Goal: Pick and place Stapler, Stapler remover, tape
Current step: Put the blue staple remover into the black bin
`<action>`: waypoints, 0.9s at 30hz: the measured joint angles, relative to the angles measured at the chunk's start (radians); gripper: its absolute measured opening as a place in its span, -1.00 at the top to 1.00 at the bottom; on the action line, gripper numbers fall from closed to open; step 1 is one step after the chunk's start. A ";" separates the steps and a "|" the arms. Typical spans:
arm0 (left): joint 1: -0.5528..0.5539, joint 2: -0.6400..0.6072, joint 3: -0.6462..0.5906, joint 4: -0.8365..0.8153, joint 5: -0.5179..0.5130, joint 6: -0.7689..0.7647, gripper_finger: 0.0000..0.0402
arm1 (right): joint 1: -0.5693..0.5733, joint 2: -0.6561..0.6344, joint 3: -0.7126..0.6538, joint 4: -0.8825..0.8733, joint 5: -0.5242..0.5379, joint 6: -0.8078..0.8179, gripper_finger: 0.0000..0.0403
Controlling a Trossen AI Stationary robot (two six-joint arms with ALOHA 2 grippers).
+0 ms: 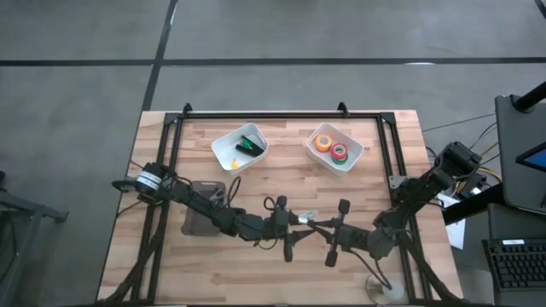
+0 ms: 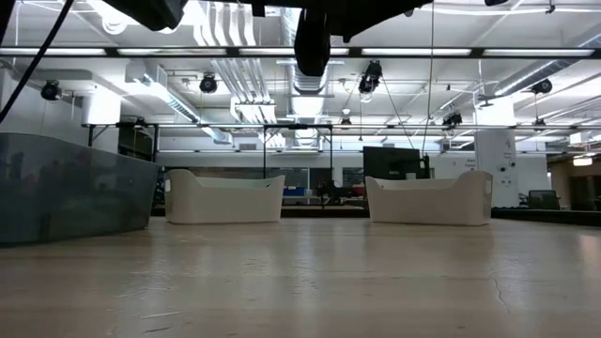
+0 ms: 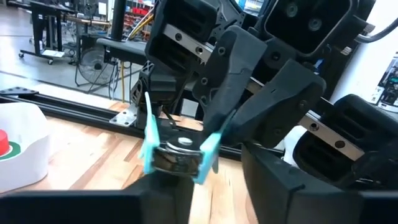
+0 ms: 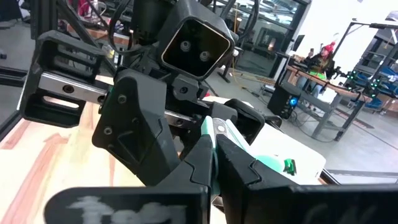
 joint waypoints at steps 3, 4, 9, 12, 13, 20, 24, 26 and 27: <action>0.000 0.000 -0.001 0.000 0.002 0.000 0.50 | 0.000 0.000 0.000 -0.001 0.000 -0.003 0.96; 0.000 0.000 -0.003 0.000 0.001 0.000 0.56 | 0.000 0.000 0.000 -0.001 0.000 -0.003 0.96; 0.000 0.000 -0.009 -0.003 0.001 0.007 0.88 | 0.000 0.000 0.000 -0.017 0.000 0.009 0.96; 0.000 0.000 -0.010 -0.004 0.002 0.007 0.96 | 0.001 0.000 -0.001 -0.016 -0.004 0.009 0.96; 0.000 0.000 -0.010 -0.004 0.002 0.008 0.95 | 0.001 0.000 -0.001 -0.016 -0.004 0.010 0.96; 0.000 0.000 -0.010 -0.005 0.000 0.013 0.97 | 0.000 0.000 -0.002 -0.017 -0.008 0.031 0.95; -0.002 0.000 -0.011 -0.009 0.004 0.014 0.96 | 0.000 0.000 -0.002 -0.016 -0.046 0.033 0.86; 0.000 0.000 -0.011 -0.011 0.003 0.014 0.96 | 0.000 0.000 0.000 -0.016 -0.049 0.033 0.78; 0.000 0.000 -0.011 -0.011 0.001 0.014 0.96 | -0.001 0.000 0.000 -0.015 -0.051 0.033 0.73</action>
